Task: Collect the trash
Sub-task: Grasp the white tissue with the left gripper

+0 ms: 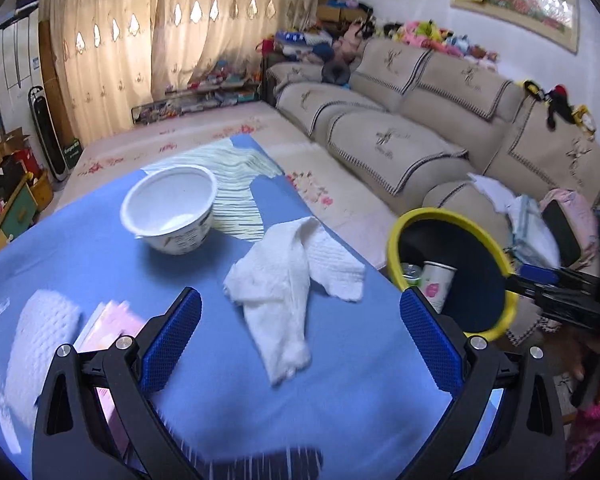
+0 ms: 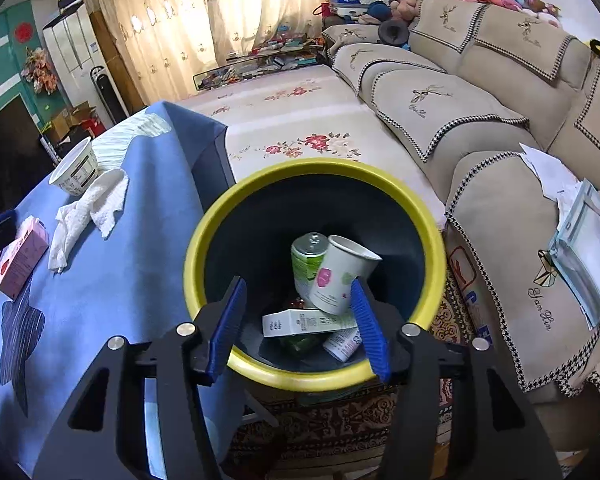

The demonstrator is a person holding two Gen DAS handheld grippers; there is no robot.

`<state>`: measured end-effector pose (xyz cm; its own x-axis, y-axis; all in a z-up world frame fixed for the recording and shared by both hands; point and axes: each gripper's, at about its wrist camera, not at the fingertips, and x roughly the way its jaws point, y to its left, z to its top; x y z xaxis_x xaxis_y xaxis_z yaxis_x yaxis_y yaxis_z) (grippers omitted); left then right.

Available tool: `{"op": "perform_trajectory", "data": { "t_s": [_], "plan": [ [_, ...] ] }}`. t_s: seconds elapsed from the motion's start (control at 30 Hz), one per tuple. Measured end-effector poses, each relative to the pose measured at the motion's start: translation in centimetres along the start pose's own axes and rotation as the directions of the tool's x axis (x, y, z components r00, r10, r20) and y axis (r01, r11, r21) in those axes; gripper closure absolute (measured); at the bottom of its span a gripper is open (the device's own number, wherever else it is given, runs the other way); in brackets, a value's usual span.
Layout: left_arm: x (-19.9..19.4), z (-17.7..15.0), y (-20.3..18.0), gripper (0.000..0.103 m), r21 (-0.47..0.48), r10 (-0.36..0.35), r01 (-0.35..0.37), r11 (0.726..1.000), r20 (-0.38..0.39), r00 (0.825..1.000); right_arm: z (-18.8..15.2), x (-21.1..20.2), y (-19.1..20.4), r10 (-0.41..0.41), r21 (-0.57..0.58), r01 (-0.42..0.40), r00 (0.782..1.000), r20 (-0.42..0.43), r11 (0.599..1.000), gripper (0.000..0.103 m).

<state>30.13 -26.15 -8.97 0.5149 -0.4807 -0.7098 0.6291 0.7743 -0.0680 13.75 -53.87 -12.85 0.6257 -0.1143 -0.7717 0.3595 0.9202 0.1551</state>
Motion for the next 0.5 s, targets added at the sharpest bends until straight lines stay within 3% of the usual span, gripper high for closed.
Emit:
{"op": "perform_trajectory", "data": {
  "t_s": [0.2,0.5],
  "plan": [
    [5.8,1.3,0.8,0.009,-0.051,0.008,-0.014,0.999,-0.107,0.994,-0.4,0.5,-1.3,0.034,0.022,-0.034,0.999,-0.003,0.999,0.05],
    [9.4,1.4,1.7,0.032,-0.072,0.07,-0.084,0.994,-0.174,0.982,-0.9,1.7,-1.0,0.077,0.009,-0.077,0.997,-0.021,0.997,0.05]
  ]
}}
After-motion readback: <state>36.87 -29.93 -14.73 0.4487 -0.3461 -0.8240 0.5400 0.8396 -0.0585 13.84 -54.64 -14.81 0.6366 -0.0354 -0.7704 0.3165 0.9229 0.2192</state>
